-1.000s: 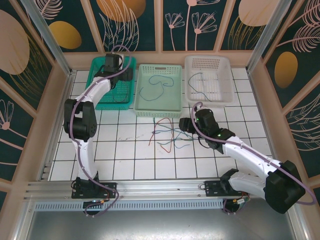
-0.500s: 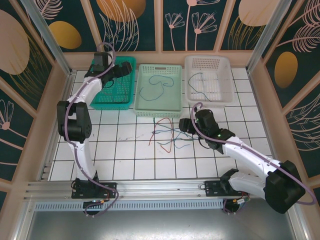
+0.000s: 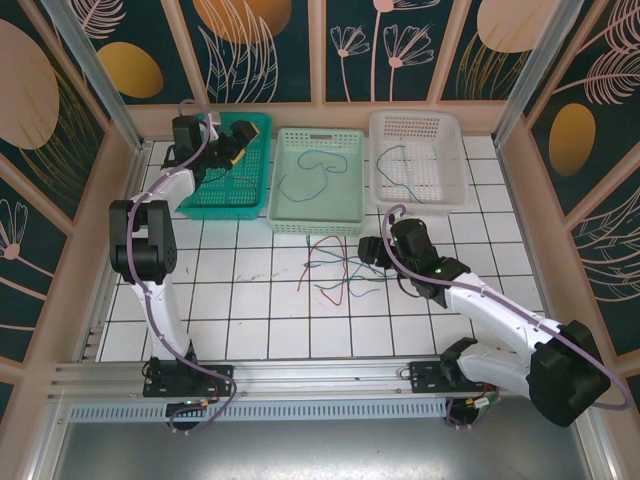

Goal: Untangle the cables
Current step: Pick up the cable from the center of the table.

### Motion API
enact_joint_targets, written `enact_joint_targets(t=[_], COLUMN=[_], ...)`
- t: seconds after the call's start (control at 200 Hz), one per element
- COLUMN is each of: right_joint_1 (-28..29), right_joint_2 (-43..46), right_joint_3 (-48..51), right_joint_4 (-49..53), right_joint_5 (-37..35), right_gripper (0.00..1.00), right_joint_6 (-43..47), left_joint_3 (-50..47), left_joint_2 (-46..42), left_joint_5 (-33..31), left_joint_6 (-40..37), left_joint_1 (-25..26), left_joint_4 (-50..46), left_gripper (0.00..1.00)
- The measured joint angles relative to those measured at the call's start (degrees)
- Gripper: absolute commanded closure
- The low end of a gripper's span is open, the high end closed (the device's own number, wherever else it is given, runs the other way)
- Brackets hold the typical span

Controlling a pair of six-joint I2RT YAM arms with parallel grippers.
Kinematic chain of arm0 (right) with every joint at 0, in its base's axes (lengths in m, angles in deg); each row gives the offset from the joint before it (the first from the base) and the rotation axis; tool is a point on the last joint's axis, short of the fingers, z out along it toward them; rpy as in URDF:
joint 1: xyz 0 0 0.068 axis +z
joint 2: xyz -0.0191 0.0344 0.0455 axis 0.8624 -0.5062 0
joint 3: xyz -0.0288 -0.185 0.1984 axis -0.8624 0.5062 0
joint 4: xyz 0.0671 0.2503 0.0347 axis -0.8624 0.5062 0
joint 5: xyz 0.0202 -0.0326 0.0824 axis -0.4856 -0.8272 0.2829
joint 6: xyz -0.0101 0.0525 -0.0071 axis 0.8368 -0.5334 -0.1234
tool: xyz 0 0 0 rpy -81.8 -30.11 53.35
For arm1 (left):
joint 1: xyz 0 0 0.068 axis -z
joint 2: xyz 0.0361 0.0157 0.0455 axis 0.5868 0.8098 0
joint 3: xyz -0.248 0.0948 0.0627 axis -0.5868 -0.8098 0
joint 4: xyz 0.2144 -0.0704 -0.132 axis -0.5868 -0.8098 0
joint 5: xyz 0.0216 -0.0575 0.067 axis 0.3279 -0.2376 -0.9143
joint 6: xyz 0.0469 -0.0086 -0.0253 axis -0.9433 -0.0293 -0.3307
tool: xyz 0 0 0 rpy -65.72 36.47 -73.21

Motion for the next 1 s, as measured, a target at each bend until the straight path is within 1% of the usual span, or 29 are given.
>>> enact_joint_targets(t=[0.11, 0.215, 0.32, 0.445, 0.556, 0.761, 0.886, 0.996], right_joint_1=[0.00, 0.00, 0.00, -0.04, -0.04, -0.02, 0.70, 2.40], right_joint_2=[0.00, -0.04, -0.85, -2.51, -3.78, -7.06, -8.15, -8.24], right_joint_3=[0.00, 0.00, 0.00, 0.00, 0.00, 0.00, 0.00, 0.00], right_joint_4=[-0.02, -0.04, -0.20, -0.24, -0.85, -1.22, -1.18, -1.55], right_joint_5=[0.00, 0.02, 0.24, 1.25, 3.41, 10.34, 14.51, 17.07], right_gripper=[0.20, 0.21, 0.22, 0.26, 0.30, 0.38, 0.38, 0.37], right_joint_6=[-0.02, 0.00, 0.02, 0.04, 0.50, 0.68, 0.37, -0.24], left_joint_3=[-0.55, -3.02, -7.04, -12.92, -16.65, -26.18, -33.83, -39.95], left_joint_2=[-0.94, -3.58, -7.67, -14.03, -19.82, -30.67, -34.73, -36.15], left_joint_5=[0.46, -0.31, -2.95, -8.07, -13.00, -21.18, -25.55, -27.08], left_joint_6=[-0.17, -1.33, -3.08, -5.88, -9.55, -17.14, -20.98, -22.53], left_joint_1=[0.07, 0.07, 0.31, 1.64, 5.20, 13.09, 16.28, 18.27], left_joint_4=[0.39, 0.33, 0.37, 0.74, 0.24, 0.83, 1.64, 1.64], left_gripper=[0.01, 0.02, 0.02, 0.01, 0.01, 0.01, 0.01, 0.02])
